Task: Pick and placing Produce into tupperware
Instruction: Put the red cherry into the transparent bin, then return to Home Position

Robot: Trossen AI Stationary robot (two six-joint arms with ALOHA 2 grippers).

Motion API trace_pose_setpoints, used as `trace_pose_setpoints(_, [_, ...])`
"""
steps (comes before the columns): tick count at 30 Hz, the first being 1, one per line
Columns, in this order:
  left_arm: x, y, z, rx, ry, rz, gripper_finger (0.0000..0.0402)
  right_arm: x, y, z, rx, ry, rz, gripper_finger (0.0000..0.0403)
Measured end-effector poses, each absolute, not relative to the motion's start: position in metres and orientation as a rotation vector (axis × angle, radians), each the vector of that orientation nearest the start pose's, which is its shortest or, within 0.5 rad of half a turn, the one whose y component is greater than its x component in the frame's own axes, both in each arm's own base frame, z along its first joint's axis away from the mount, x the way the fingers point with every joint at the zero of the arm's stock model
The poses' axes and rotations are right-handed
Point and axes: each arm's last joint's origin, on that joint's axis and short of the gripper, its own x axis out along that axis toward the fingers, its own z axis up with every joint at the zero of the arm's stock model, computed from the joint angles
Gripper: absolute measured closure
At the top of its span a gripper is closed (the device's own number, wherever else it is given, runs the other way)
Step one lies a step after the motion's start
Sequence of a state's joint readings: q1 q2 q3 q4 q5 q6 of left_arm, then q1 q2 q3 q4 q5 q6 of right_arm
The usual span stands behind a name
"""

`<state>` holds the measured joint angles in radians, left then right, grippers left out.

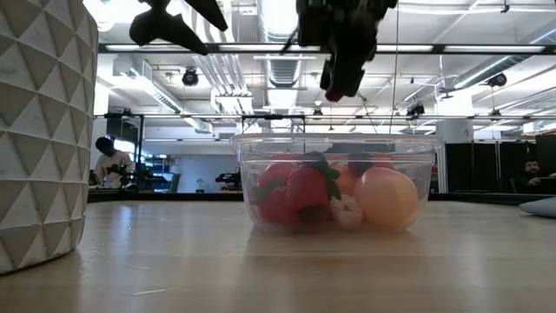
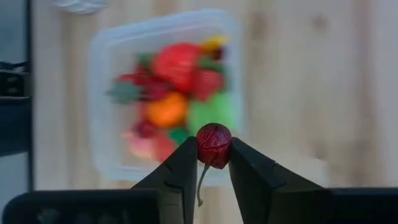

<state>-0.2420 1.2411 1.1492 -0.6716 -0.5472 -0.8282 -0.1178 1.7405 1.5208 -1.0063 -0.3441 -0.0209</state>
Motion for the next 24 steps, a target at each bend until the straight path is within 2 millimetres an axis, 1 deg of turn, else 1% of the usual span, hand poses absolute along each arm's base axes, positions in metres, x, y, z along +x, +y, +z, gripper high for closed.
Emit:
trace_pose_setpoints(3, [0.245, -0.056, 0.327, -0.482, 0.542, 0.512, 0.0149, 0.356, -0.004, 0.277, 0.237, 1.175, 0.223, 0.0316])
trace_pose_setpoints(6, [0.243, -0.065, 0.327, -0.474, 0.546, 0.478, 0.0149, 0.366, 0.012, 0.266, 0.175, 1.172, 0.147, 0.031])
trace_pose_setpoints(8, [0.242, -0.068, 0.327, -0.464, 0.553, 0.462, 0.0149, 0.37, 0.017, 0.257, 0.168, 1.192, 0.09, 0.0303])
trace_pose_setpoints(11, [0.241, -0.07, 0.325, -0.438, 0.597, 0.41, 0.0149, 0.373, 0.018, 0.247, 0.2, 1.238, 0.044, 0.0288])
trace_pose_setpoints(14, [0.241, -0.073, 0.325, -0.496, 0.639, 0.339, 0.0149, 0.374, 0.018, 0.243, 0.249, 1.255, 0.006, 0.027])
trace_pose_setpoints(17, [0.242, -0.075, 0.326, -0.533, 0.633, 0.313, 0.0149, 0.37, 0.022, 0.254, 0.268, 1.221, 0.001, 0.0254])
trace_pose_setpoints(20, [0.244, -0.076, 0.331, -0.539, 0.593, 0.285, 0.0149, 0.361, 0.027, 0.273, 0.269, 1.161, 0.018, 0.0244])
trace_pose_setpoints(23, [0.246, -0.081, 0.342, -0.465, 0.546, 0.096, 0.0149, 0.347, 0.03, 0.302, 0.251, 1.06, 0.021, 0.0237])
trace_pose_setpoints(24, [0.246, -0.082, 0.346, -0.469, 0.518, 0.065, 0.0149, 0.34, 0.031, 0.312, 0.262, 1.029, -0.005, 0.0236])
